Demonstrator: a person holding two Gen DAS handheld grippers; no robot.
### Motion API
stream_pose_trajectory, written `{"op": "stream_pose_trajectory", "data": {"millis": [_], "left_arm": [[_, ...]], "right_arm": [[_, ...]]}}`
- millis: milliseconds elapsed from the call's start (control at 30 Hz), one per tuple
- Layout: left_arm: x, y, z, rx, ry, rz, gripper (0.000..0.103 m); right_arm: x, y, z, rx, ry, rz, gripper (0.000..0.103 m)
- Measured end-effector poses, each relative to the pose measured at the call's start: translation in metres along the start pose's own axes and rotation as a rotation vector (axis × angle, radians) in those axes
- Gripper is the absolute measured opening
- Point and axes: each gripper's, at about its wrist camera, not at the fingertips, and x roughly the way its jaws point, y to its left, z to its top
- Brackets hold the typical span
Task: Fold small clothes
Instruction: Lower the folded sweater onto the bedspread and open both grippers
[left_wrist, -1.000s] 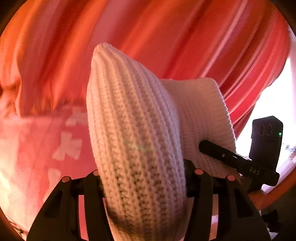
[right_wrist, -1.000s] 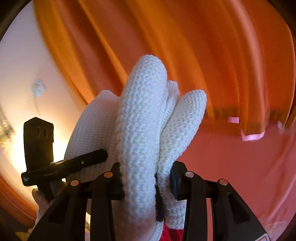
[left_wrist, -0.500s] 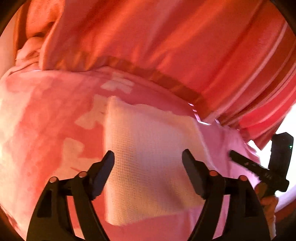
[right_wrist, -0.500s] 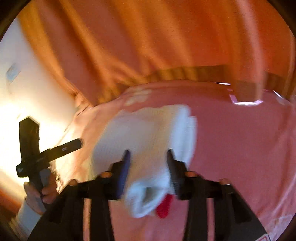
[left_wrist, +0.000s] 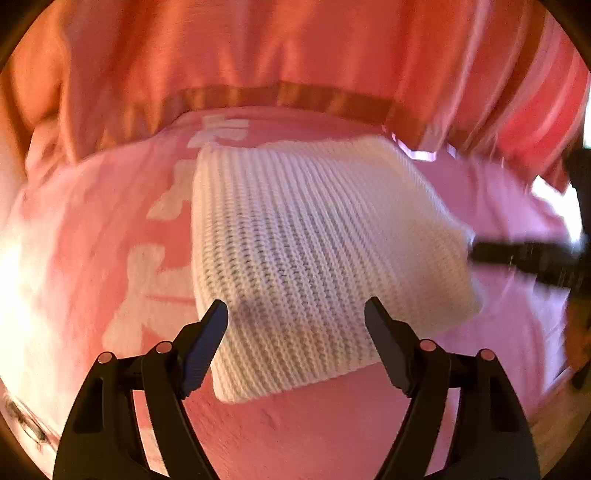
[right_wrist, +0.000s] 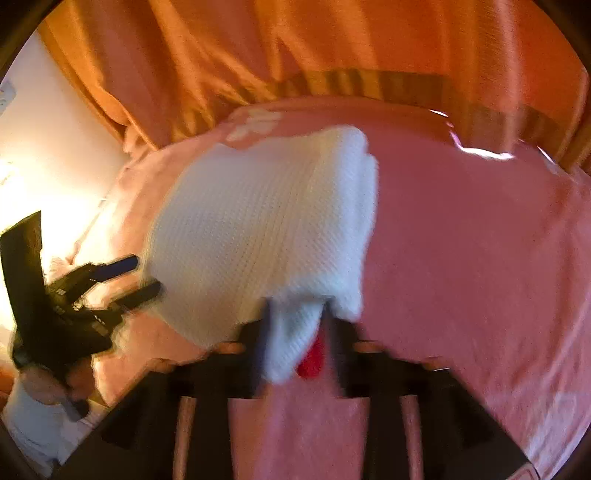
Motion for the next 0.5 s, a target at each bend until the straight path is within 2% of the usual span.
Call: {"op": "stream_pose_trajectory", "data": {"millis": [33,67,100,167,200,233,267,333,433,500], "left_arm": [[-0.002,0.008,-0.002,-0.066,0.001,-0.009,0.085],[0.002,0.018,-0.003,-0.133,0.007,-0.014,0.086],[0.006,0.024,-0.006,-0.182,0.025,-0.020,0.086],[0.017,0.028,-0.010,-0.211,0.077,-0.007,0.084],[0.028,0.030,-0.011,-0.206,0.110,0.024,0.082],[0.040,0.030,-0.014,-0.186,0.156,0.059,0.077],[0.049,0.032,-0.019,-0.184,0.200,0.073,0.076],[0.056,0.042,-0.018,-0.225,0.195,0.051,0.077],[0.055,0.038,-0.016,-0.175,0.186,0.075,0.077],[0.045,0.028,-0.015,-0.143,0.164,0.109,0.076]], "right_arm": [[0.003,-0.003,-0.003,0.010,0.015,0.013,0.039],[0.010,-0.004,-0.007,0.029,0.041,0.053,0.039],[0.016,-0.005,-0.008,0.033,0.057,0.058,0.035],[0.032,-0.003,-0.014,0.013,0.098,0.052,0.019],[0.037,-0.003,-0.018,0.017,0.117,0.060,0.008],[0.041,-0.003,-0.020,0.015,0.127,0.058,0.008],[0.045,-0.004,-0.024,0.001,0.131,0.029,0.007],[0.046,-0.006,-0.028,-0.008,0.127,0.024,0.007],[0.043,-0.011,-0.027,0.023,0.130,0.041,0.007],[0.026,-0.007,-0.024,0.023,0.102,0.027,0.008]]}}
